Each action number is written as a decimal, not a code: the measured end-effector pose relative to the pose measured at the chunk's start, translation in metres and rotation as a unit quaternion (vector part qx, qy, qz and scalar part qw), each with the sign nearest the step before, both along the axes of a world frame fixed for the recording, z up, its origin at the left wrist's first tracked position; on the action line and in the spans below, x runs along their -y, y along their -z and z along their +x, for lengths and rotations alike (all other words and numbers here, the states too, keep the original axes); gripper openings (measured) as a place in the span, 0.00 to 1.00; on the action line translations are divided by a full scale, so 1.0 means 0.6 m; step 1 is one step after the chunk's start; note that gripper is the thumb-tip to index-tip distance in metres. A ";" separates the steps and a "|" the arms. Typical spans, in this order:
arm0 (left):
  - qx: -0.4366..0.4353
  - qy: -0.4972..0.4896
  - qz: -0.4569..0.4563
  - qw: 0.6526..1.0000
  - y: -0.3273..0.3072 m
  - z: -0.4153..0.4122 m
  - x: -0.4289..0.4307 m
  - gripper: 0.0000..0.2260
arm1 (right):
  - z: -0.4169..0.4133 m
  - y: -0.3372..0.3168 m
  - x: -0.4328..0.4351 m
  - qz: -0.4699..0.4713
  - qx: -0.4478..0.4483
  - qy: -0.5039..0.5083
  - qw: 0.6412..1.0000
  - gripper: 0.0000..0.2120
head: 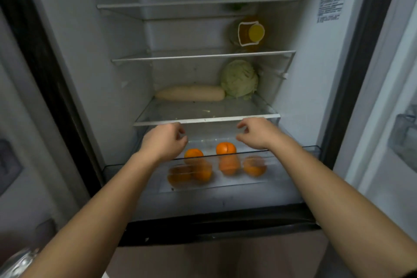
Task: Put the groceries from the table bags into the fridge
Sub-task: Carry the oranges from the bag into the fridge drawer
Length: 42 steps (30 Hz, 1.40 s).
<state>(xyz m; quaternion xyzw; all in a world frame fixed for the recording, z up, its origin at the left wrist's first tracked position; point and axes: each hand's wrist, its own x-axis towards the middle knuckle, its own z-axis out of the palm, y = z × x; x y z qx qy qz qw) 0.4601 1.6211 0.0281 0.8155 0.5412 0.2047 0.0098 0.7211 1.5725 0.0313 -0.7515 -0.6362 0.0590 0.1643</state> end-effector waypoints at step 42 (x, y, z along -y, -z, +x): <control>-0.066 -0.014 0.168 0.984 0.152 0.034 -0.157 0.27 | -0.021 0.182 -0.148 0.281 0.224 0.026 0.933 0.28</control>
